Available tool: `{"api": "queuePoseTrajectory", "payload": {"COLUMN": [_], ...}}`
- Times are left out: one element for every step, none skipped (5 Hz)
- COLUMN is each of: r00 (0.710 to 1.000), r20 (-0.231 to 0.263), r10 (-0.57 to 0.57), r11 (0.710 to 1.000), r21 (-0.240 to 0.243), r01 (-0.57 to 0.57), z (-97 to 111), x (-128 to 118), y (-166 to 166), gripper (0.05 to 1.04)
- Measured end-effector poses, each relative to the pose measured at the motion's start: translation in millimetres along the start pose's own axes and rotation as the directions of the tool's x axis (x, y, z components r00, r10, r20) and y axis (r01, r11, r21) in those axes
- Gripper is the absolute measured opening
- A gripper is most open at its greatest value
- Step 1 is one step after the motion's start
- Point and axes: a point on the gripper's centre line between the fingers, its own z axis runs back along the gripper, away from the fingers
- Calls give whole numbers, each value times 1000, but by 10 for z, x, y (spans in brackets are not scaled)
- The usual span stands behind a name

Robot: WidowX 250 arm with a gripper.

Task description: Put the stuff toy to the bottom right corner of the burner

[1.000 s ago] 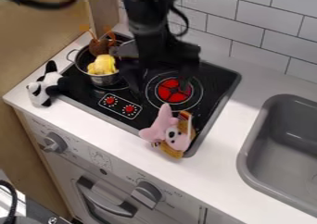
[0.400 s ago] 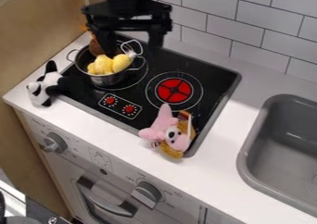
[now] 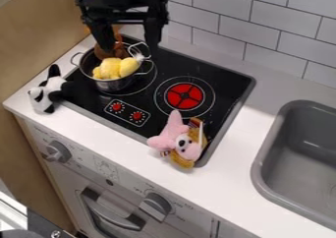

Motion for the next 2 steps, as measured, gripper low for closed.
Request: {"api": "queuePoseTrajectory", "payload": {"r00": [1000,1000], "r20": [-24,1], "r10": [0,-5], "r11": [999,994], "r21": [-49,-112], "r01": [-1,6], "z": [-52,-219], "x": [90,217], "y": [54,41], "gripper": [999,999]}}
